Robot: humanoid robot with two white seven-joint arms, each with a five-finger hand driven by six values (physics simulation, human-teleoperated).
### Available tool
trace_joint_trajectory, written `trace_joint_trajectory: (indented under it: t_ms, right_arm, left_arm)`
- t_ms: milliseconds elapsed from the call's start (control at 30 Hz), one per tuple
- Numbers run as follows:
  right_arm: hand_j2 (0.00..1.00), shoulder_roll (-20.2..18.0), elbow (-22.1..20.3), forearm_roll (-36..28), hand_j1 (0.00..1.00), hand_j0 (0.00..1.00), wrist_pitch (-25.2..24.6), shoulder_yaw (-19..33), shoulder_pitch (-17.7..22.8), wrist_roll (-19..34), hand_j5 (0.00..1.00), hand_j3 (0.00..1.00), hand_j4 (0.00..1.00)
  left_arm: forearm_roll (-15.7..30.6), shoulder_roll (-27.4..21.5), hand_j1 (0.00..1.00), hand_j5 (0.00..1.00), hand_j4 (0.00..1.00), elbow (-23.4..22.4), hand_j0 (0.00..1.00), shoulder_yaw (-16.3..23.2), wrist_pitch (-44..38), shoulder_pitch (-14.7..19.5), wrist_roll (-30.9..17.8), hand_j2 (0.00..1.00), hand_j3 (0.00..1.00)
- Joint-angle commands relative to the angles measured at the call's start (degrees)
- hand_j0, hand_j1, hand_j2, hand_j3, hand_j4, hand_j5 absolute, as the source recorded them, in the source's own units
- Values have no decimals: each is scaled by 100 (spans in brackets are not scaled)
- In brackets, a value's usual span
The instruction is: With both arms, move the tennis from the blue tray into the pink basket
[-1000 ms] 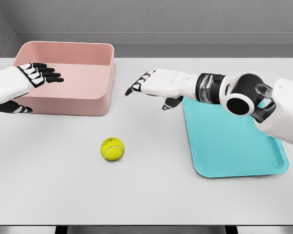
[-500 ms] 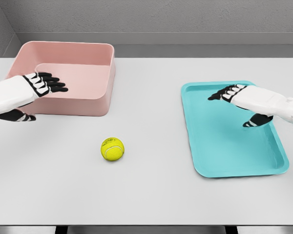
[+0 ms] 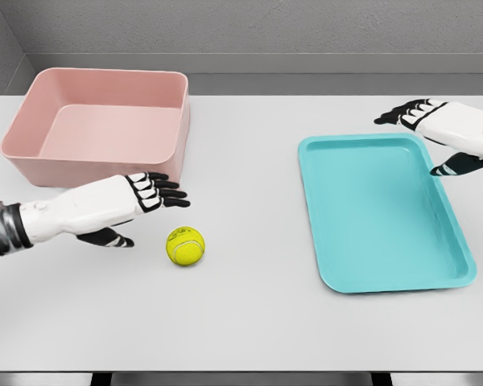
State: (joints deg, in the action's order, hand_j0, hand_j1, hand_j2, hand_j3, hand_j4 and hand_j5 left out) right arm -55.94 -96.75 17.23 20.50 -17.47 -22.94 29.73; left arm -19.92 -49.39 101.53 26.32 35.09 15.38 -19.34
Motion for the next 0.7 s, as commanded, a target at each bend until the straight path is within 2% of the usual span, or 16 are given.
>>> trace_joint_trajectory:
  t_ms: [0, 100, 200, 367, 433, 667]
  right_arm:
    - [100, 4, -11, -18, 100, 100, -11, 15, 0, -2, 100, 100, 100]
    - [100, 66, -63, -18, 100, 100, 15, 85, 0, -2, 100, 100, 100]
    - [100, 189, -72, -18, 100, 100, 15, 85, -18, -2, 100, 100, 100]
    - [100, 189, -72, -18, 100, 100, -2, 85, -44, -2, 100, 100, 100]
    - [100, 198, -72, -18, 100, 100, -2, 86, -79, -2, 100, 100, 100]
    - [100, 198, -55, -18, 100, 100, -2, 129, -106, -2, 100, 100, 100]
  left_arm:
    - [-21, 351, 100, 100, 100, 16, 100, 13, -9, 0, -281, 100, 100]
    - [-609, 650, 100, 100, 100, 16, 100, 22, -9, 0, -281, 100, 100]
    - [-900, 676, 100, 100, 100, 16, 100, 22, -9, 9, -290, 100, 100]
    - [-1761, 685, 100, 100, 100, 16, 100, 22, -9, 97, -299, 100, 100]
    - [-2068, 702, 100, 100, 100, 16, 100, 136, -9, 149, -352, 100, 100]
    - [-2394, 650, 100, 100, 100, 16, 100, 356, -9, 308, -589, 100, 100]
